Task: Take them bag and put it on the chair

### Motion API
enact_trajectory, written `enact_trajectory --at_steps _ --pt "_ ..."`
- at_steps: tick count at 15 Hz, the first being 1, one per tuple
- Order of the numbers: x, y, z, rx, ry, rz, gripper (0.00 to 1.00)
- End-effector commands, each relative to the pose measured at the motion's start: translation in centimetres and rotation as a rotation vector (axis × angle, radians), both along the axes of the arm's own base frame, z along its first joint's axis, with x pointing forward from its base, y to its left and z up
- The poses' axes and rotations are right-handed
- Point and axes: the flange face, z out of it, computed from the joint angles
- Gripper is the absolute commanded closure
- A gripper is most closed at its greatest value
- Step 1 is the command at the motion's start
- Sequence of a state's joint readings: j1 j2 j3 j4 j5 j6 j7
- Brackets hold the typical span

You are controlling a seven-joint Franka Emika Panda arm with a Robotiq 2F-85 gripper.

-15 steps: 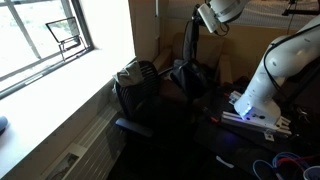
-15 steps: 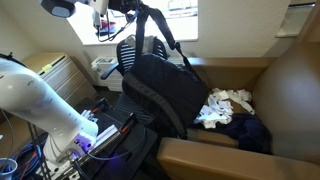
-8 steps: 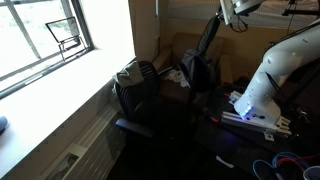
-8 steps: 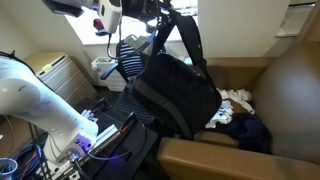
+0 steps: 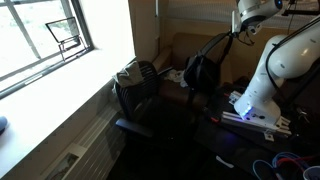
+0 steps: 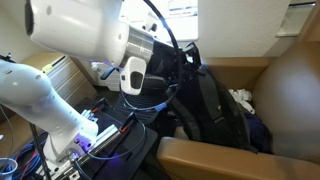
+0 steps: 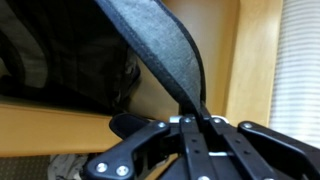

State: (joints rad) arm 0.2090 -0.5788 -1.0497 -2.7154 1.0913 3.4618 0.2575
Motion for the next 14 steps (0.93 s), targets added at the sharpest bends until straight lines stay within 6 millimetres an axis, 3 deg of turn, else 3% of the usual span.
enact_trajectory --at_steps 1,5,8,13,14 --pt "0.6 -2.5 -2.4 0.127 -0.038 -0.149 0.98" --pt "-0.6 -5.1 -7.3 0.296 -0.073 -0.325 0.98" --pt "-2.7 -5.8 -12.1 0.415 -0.044 -0.466 0.98" --pt "-7.6 -4.1 -18.4 0.502 0.14 -0.63 0.98" --pt "-7.9 -2.7 -21.0 0.552 0.195 -0.617 0.98"
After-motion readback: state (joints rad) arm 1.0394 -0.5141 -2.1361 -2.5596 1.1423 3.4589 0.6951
